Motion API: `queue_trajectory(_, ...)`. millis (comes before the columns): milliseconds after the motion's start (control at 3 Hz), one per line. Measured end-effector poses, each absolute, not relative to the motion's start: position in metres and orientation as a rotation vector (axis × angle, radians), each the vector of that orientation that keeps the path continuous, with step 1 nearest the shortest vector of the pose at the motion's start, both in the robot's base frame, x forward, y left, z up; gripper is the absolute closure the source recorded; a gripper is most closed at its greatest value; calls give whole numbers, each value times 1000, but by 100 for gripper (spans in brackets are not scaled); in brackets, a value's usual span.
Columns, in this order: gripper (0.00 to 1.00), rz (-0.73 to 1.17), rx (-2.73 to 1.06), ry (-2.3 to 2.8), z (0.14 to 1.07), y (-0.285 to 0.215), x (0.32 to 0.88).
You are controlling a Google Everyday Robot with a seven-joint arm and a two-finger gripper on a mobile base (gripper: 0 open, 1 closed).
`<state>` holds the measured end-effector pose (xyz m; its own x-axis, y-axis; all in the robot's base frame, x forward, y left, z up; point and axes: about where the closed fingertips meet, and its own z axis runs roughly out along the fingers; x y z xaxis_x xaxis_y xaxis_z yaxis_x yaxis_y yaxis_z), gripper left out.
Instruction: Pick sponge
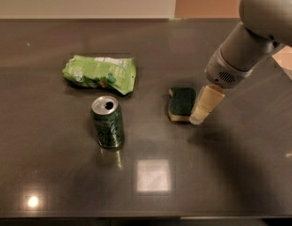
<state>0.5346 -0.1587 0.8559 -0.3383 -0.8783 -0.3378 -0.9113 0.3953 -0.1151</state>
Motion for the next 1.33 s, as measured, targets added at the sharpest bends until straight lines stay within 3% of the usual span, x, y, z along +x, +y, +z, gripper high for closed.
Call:
queue_trajectory(667,0,154,-1587,2348,834,-144,540)
queue_trajectory(1000,17,168,-1594,2355,832,-139,542)
queue_trajectory(1333,41,183,-1594,2359,832,-136,544)
